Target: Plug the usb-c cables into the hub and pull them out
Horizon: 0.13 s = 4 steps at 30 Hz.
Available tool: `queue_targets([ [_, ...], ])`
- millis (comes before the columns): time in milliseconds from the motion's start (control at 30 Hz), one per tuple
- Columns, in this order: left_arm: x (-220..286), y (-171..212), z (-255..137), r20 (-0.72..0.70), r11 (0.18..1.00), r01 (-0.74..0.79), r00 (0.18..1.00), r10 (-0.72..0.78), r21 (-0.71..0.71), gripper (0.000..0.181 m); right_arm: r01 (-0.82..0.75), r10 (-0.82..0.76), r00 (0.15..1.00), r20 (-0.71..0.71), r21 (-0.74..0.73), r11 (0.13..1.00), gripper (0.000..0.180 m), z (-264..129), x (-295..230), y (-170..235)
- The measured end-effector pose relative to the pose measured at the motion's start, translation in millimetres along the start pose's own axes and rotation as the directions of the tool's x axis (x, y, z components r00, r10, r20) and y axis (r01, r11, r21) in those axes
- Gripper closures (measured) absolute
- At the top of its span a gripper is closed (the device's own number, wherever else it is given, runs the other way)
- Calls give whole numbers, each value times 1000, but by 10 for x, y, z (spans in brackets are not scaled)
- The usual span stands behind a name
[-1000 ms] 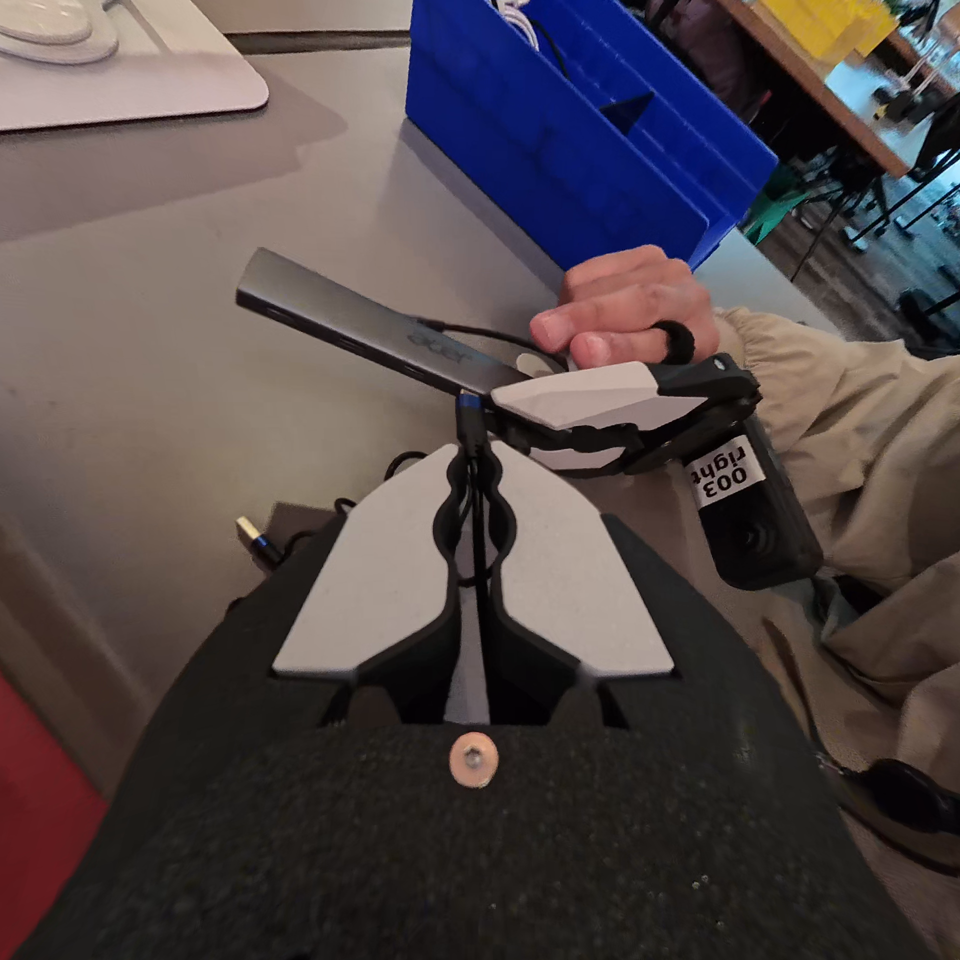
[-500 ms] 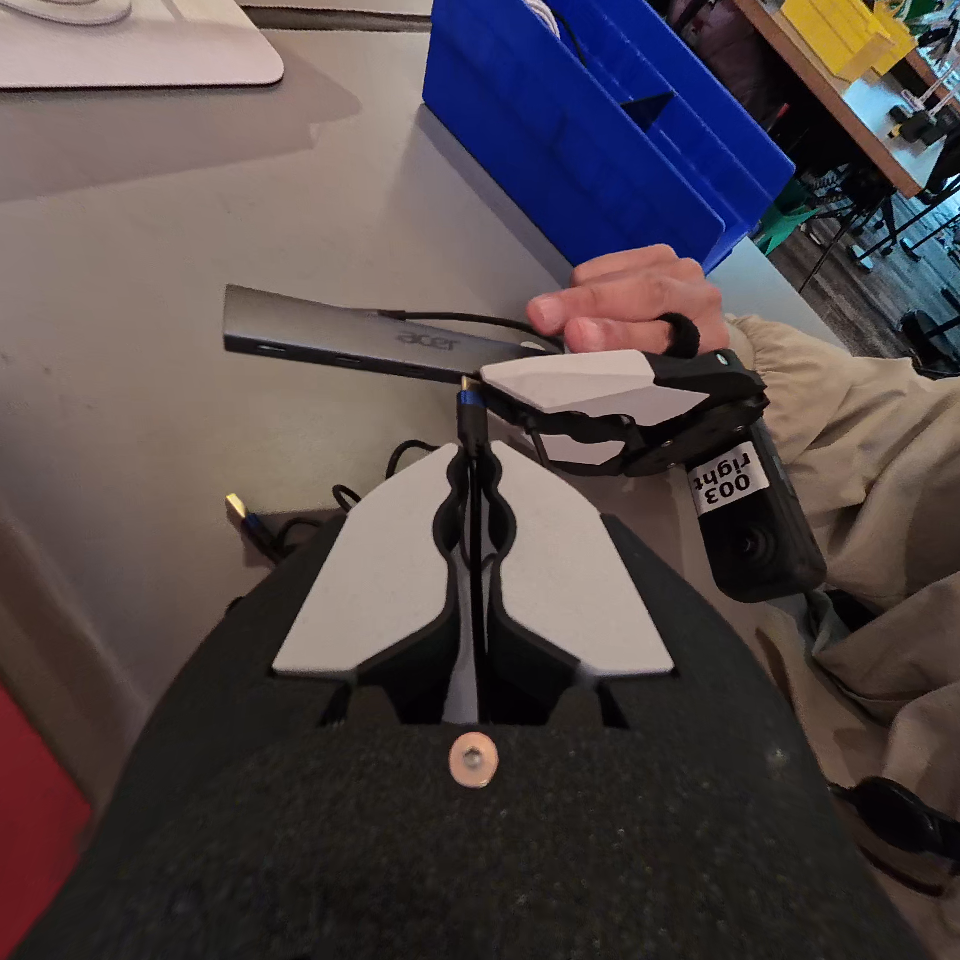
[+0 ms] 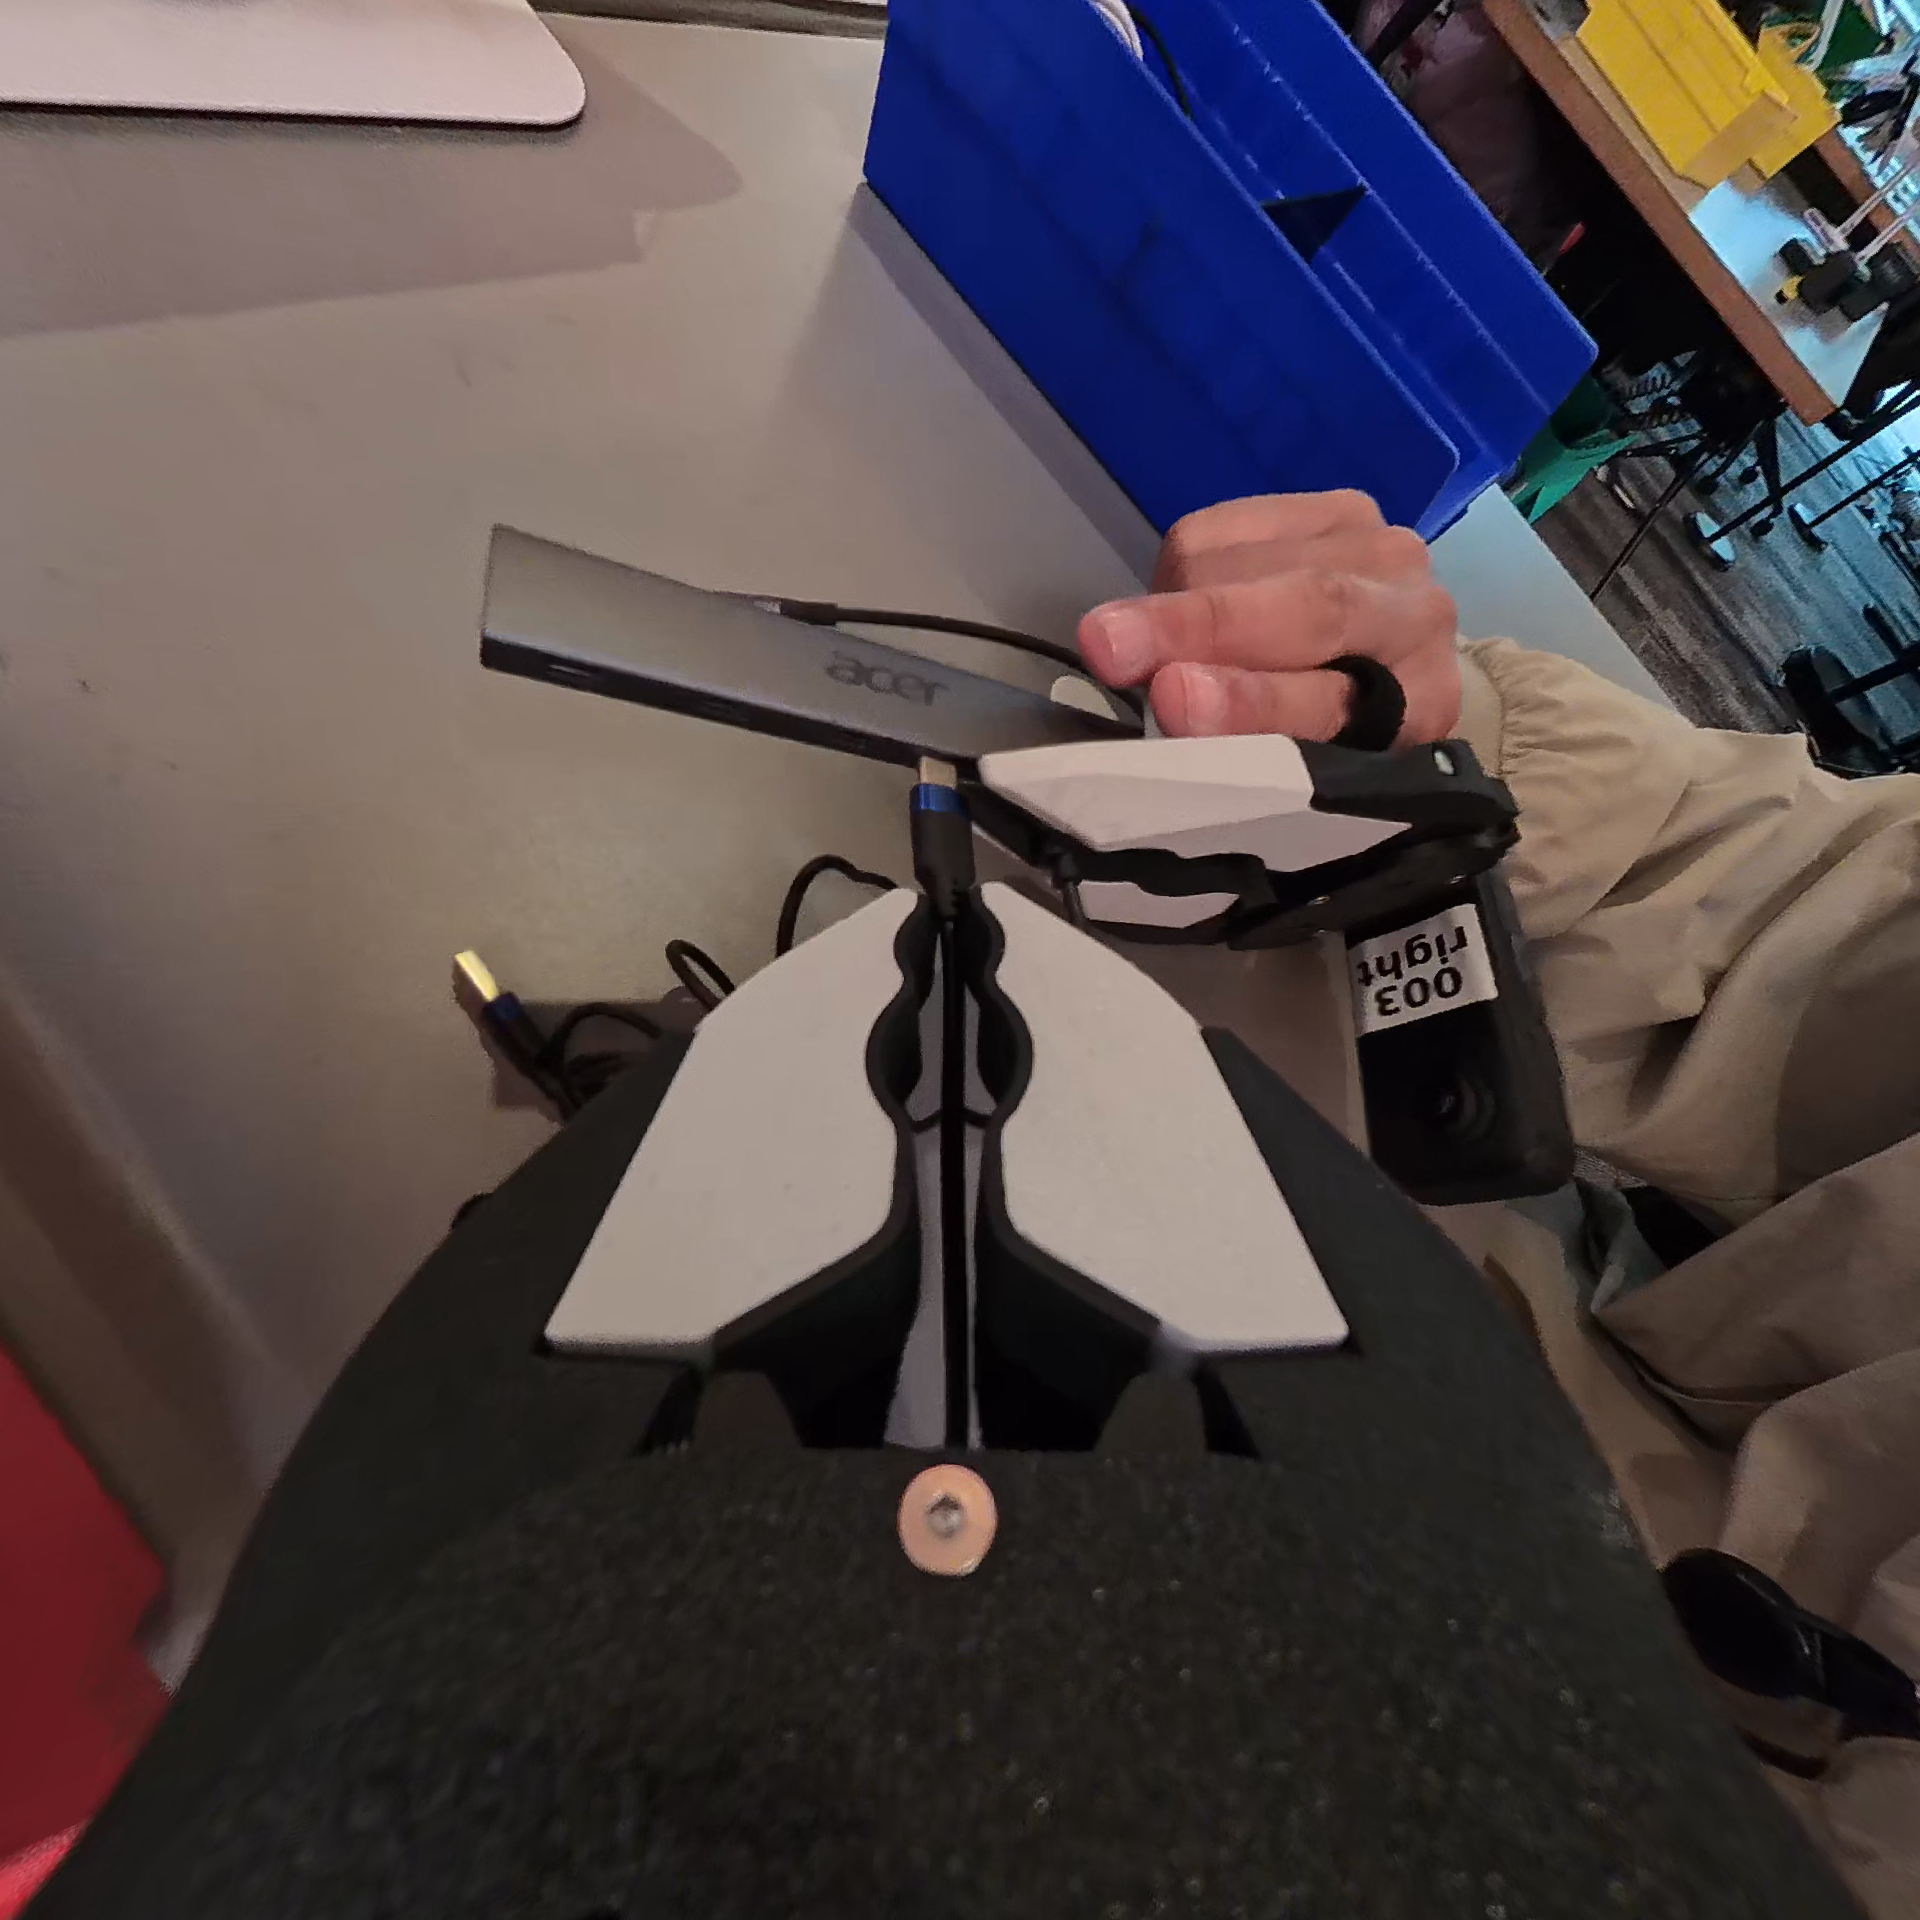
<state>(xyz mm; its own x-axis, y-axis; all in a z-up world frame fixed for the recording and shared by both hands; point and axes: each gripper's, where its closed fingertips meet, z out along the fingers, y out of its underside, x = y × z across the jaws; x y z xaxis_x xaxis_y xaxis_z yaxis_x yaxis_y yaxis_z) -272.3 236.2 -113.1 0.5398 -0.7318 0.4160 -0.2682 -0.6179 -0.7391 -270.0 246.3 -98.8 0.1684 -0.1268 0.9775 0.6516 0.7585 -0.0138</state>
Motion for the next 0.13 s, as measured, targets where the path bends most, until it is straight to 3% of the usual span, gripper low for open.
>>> queue_targets([
  [33, 12, 2, -4, -9, 1000, 2, 1000, -2, 1, 176, 20, -20, 1000, 0, 2, 1000, 175, 0, -9, -6],
  [133, 23, 11, -13, -17, 1000, -2, 1000, 2, -3, 176, 73, -73, 997, -8, 9, 997, 175, -2, -23, -27],
])
